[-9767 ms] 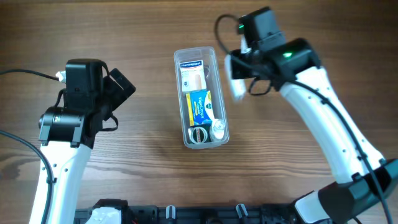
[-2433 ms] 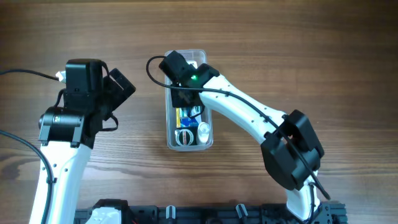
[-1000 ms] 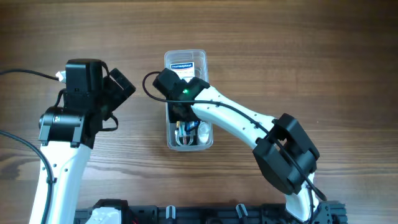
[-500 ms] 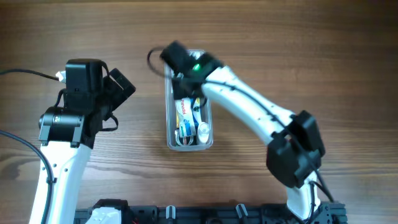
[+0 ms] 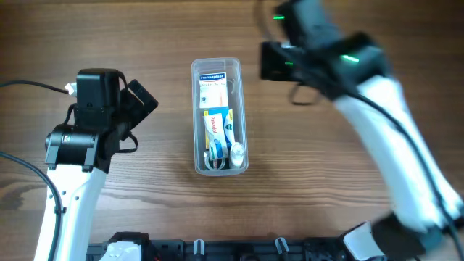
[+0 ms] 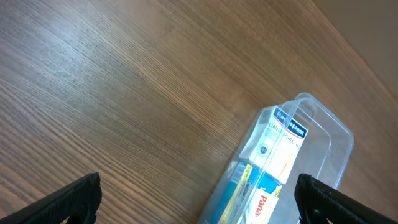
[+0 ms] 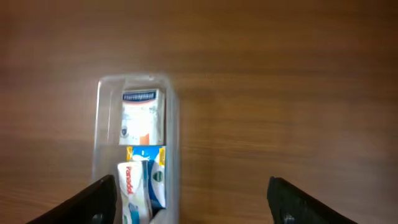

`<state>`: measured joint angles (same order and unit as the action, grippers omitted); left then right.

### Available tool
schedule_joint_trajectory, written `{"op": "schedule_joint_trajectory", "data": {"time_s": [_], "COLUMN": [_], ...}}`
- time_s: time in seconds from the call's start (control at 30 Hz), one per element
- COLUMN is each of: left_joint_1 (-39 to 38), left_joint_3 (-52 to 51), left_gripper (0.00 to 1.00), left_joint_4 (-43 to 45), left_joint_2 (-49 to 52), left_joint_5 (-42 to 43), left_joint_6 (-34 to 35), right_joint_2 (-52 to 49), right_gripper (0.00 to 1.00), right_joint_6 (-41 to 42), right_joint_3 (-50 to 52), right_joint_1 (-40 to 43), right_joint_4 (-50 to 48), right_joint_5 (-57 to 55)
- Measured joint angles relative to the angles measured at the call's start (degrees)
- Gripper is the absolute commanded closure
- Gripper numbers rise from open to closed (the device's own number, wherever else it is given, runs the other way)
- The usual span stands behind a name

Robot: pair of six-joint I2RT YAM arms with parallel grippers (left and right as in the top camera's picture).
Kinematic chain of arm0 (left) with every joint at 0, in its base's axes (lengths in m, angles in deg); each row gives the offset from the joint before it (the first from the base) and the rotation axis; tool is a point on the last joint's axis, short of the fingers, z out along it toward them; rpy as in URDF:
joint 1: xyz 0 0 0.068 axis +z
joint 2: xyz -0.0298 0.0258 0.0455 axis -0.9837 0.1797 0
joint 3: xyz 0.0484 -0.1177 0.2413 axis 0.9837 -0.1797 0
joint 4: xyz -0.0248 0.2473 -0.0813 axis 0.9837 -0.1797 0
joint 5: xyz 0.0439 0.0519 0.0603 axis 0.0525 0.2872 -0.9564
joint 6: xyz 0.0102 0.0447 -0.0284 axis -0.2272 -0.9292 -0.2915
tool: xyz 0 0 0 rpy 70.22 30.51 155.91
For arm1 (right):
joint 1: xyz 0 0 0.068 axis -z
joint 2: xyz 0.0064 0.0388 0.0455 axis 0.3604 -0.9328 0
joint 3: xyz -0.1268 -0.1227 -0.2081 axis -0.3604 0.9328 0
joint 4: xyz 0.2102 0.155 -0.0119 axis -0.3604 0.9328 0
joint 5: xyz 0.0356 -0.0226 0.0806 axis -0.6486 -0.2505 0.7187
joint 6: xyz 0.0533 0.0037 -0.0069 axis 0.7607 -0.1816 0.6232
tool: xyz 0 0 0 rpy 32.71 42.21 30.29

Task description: Pack container

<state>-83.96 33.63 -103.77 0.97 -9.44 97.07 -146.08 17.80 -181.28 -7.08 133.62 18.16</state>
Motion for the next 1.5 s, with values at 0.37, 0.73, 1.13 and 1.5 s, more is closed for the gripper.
{"op": "schedule_joint_trajectory", "data": {"time_s": [0.37, 0.73, 1.13, 1.5], "left_joint_1": [0.0, 0.0, 0.0, 0.0], "left_joint_3": [0.0, 0.0, 0.0, 0.0], "left_gripper": [0.00, 0.00, 0.00, 0.00], "left_joint_4": [0.0, 0.0, 0.0, 0.0], "left_joint_2": [0.0, 0.0, 0.0, 0.0], "left_joint_5": [0.0, 0.0, 0.0, 0.0], "left_joint_6": [0.0, 0.0, 0.0, 0.0], "right_joint_2": [35.9, 70.8, 86.9, 86.9], "right_gripper": [0.07, 0.00, 0.00, 0.00], "right_joint_6": [1.8, 2.9, 0.1, -3.2], "right_joint_3": [-1.0, -1.3, -1.3, 2.5], "right_joint_1": [0.9, 0.9, 0.9, 0.9], "right_joint_4": [15.9, 18.9, 19.1, 19.1], "right_joint_5": [-2.4, 3.1, 4.6, 9.7]}}
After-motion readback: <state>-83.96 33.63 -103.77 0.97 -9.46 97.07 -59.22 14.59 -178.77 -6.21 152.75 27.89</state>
